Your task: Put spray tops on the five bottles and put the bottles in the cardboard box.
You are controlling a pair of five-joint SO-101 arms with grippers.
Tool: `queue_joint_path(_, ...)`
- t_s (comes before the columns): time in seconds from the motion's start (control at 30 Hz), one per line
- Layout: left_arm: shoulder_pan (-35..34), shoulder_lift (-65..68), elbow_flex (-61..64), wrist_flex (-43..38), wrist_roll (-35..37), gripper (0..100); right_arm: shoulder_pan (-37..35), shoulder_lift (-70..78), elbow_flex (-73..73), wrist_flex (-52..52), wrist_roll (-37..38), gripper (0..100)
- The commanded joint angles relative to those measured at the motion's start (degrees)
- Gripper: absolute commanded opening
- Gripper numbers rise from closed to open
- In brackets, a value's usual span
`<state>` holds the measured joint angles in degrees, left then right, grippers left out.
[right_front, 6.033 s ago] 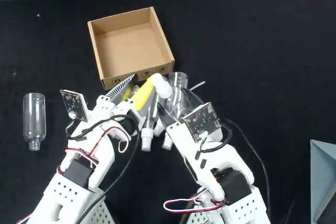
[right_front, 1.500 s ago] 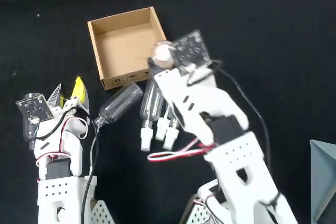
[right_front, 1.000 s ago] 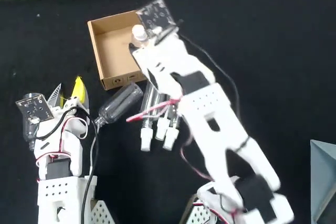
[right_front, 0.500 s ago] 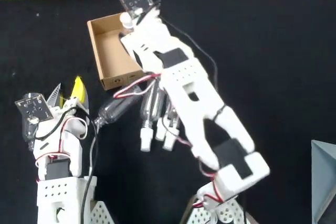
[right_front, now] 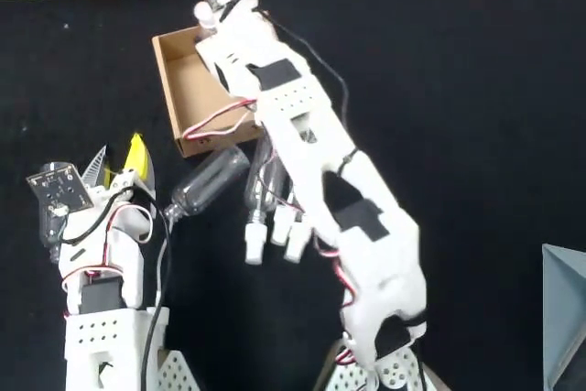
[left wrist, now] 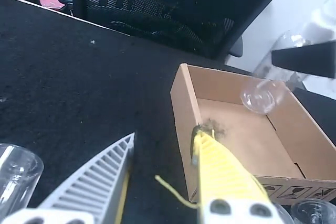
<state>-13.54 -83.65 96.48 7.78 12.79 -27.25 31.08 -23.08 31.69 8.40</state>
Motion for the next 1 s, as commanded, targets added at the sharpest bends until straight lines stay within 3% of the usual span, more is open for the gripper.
queue_joint_path(0.0,-0.2,-0.9,1.5,0.4,-0.7,17,-2.0,1.9,-9.5,-2.0,-0.5,7.2)
queue_joint_path(0.8,-0.2,-0.9,1.5,0.5,-0.7,17,-4.6,29.8,-36.7,-1.7,-0.6,7.1)
queue_joint_path(0.97,-0.5,-0.9,1.5,0.5,-0.7,17,-4.6,33.5,-41.8,1.3,-7.3,7.1)
